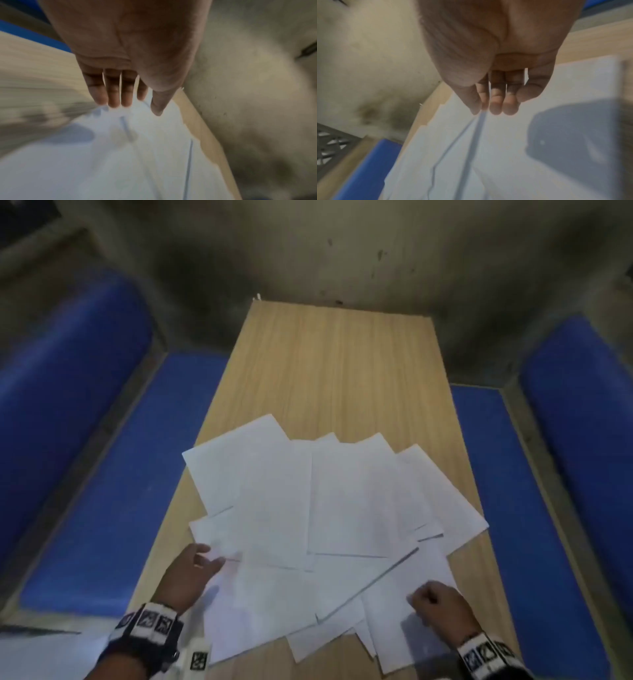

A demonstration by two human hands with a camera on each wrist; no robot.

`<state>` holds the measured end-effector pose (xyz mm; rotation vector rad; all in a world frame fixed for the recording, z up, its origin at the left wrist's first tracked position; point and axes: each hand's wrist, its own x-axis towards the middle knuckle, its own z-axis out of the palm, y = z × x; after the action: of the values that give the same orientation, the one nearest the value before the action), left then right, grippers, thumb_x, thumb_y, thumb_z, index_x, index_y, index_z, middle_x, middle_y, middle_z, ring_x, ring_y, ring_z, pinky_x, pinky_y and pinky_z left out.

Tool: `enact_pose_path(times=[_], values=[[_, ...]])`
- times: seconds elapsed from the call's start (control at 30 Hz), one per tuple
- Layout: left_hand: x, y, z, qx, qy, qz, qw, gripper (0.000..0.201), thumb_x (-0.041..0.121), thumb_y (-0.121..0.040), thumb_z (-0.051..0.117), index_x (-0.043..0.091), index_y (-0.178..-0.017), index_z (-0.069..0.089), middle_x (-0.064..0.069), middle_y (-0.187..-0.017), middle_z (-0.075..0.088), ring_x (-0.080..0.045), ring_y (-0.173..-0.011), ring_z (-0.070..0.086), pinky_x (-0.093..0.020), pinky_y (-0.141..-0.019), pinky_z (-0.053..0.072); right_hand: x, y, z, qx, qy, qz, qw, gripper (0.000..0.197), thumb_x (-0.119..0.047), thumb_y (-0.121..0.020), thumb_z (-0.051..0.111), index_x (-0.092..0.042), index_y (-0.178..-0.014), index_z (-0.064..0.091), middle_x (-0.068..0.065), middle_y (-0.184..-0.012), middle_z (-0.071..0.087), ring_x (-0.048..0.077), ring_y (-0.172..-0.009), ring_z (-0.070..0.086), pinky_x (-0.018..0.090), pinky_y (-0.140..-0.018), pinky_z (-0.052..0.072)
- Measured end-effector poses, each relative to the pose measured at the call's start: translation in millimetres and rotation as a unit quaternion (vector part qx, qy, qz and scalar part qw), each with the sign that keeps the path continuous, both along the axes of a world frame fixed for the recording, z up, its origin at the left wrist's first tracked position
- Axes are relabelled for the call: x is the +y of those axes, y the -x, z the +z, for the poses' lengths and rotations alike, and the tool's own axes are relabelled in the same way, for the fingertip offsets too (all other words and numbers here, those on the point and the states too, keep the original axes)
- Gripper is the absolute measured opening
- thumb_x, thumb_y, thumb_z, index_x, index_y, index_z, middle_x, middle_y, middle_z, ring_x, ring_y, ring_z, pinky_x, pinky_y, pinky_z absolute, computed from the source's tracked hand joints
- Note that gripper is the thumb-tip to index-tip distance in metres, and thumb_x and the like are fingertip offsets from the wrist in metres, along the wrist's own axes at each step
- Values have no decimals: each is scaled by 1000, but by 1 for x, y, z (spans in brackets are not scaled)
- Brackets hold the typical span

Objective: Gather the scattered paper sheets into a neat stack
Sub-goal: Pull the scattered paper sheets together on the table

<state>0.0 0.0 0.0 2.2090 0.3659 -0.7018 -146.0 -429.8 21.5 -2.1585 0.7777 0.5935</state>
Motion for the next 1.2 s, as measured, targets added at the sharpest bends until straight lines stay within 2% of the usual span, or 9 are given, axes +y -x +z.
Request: enact_pose_path(times=[0.1,0.23,0.33,0.43,0.57,0.77,0.93,1.03,1.2], values=[[-14,-44,-11,-57,2,80,995,63,31,-87,76,5,-138,50,-16,-129,59,-30,-111,58,-40,-92,45,-3,-51,-7,-76,-24,-101,992,16,-24,-82,73,-13,-88,63,2,-80,67,22,-76,65,30,-64,50],[-40,-87,-35,-47,-12,107,993,85,32,-80,83,2,-148,41,-23,-150,47,-37,-135,48,-45,-108,40,3,-122,-30,-93,-38,-167,981,61,-29,-80,75,-9,-131,46,14,-128,54,28,-114,57,31,-85,47],[-58,-99,-51,-29,-62,82,994,96,41,-73,86,4,-149,41,-23,-150,47,-39,-137,46,-48,-110,39,12,-156,-51,-61,13,-187,980,86,-40,-75,77,-9,-142,34,17,-145,42,32,-130,45,40,-103,43],[-77,-103,-57,-48,-99,67,992,95,38,-71,87,3,-147,43,-23,-147,46,-41,-134,46,-48,-109,41,24,-172,-58,-12,102,-175,979,96,-47,-70,78,-9,-144,30,17,-144,41,36,-131,42,46,-104,39],[-99,-104,-65,-41,-47,72,995,76,14,-81,80,3,-146,42,-24,-143,53,-38,-129,53,-41,-105,42,27,-180,-77,5,102,-171,980,96,-28,-67,85,-8,-143,29,18,-139,45,37,-127,47,46,-101,44],[-89,-140,-47,-92,-113,-35,989,31,14,-95,62,-3,-122,62,-24,-129,64,-38,-117,61,-40,-97,46,8,-171,-80,-47,57,-132,988,18,-15,-81,70,-11,-95,59,8,-99,65,24,-89,58,32,-88,49],[-42,-220,-45,-154,-270,-140,940,22,24,-89,64,5,-102,64,-20,-112,61,-42,-106,61,-45,-85,50,-25,-156,-58,-48,34,-50,997,4,-9,-81,66,-10,-80,62,9,-84,66,29,-84,61,26,-62,44],[-23,-255,-55,-162,-300,-152,928,30,19,-84,71,4,-109,70,-20,-129,58,-42,-119,57,-48,-97,48,-41,-144,-52,-28,22,13,999,8,-8,-78,67,-14,-76,63,6,-72,61,27,-73,57,22,-56,37],[-12,-287,-78,-135,-330,-185,916,45,24,-88,70,9,-130,61,-9,-164,28,-31,-150,27,-47,-117,31,-47,-133,-48,5,53,71,996,13,-16,-75,68,-13,-72,56,1,-66,58,11,-63,53,25,-58,39]])
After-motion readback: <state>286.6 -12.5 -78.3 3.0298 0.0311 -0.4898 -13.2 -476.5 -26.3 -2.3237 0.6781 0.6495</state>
